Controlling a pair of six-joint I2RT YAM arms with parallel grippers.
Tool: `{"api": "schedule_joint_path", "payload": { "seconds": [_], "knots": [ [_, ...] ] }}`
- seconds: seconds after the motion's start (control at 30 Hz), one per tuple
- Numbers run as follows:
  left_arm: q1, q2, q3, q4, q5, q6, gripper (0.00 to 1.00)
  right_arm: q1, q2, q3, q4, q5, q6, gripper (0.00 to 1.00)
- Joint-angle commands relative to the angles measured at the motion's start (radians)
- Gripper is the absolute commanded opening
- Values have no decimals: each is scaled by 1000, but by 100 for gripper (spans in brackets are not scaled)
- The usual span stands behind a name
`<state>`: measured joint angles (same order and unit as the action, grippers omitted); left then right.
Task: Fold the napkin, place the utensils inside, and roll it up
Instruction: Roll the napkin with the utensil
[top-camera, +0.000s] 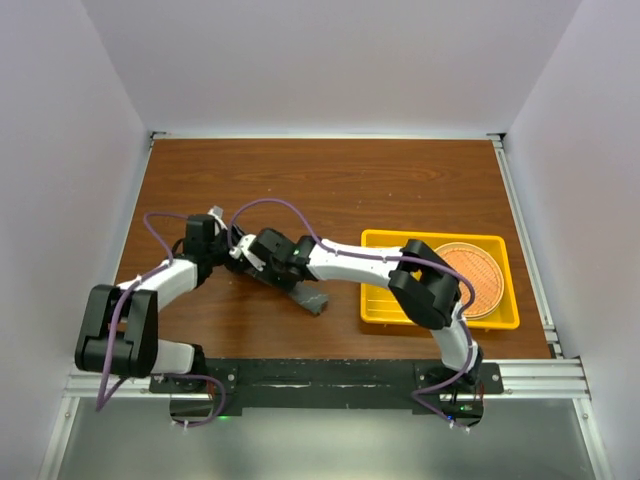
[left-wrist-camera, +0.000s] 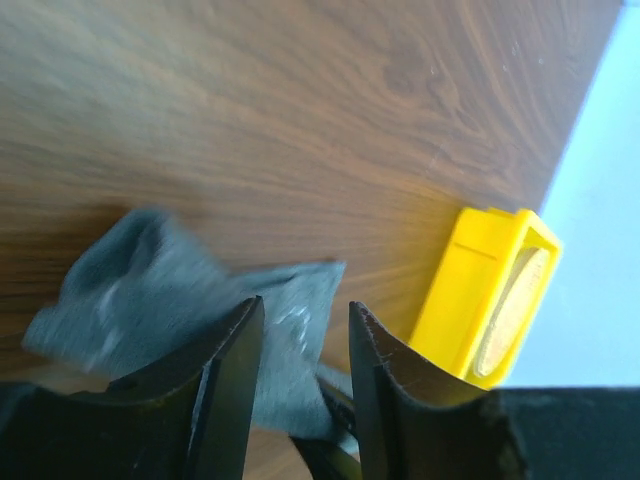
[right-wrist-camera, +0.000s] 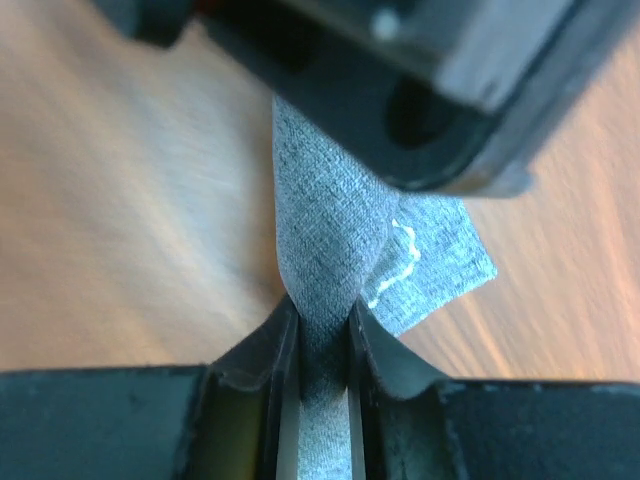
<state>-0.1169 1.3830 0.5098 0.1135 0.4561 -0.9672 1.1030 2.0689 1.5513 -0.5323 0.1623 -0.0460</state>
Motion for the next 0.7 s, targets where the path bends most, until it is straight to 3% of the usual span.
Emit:
{"api": "schedule_joint_path", "payload": {
  "seconds": [0.0,0.03,0.2,0.43,0.67],
  "knots": [
    [45,-110,151,-234,-100,168,45,-110,14,82,-69,-445,14,14],
    [46,-117,163,-257,-108,177,45,-164,55,101,-107,-630,20,13],
    [46,-142,138,-253,-99,144,45,-290,143,107,-95,-967,157,13],
    [42,-127,69,-129,-7,73,45,-348,200,58,-35,-1057,250,13],
    [16,-29,-33,144,76,-17,43,-367,223,30,2,-1049,301,15]
  ]
}}
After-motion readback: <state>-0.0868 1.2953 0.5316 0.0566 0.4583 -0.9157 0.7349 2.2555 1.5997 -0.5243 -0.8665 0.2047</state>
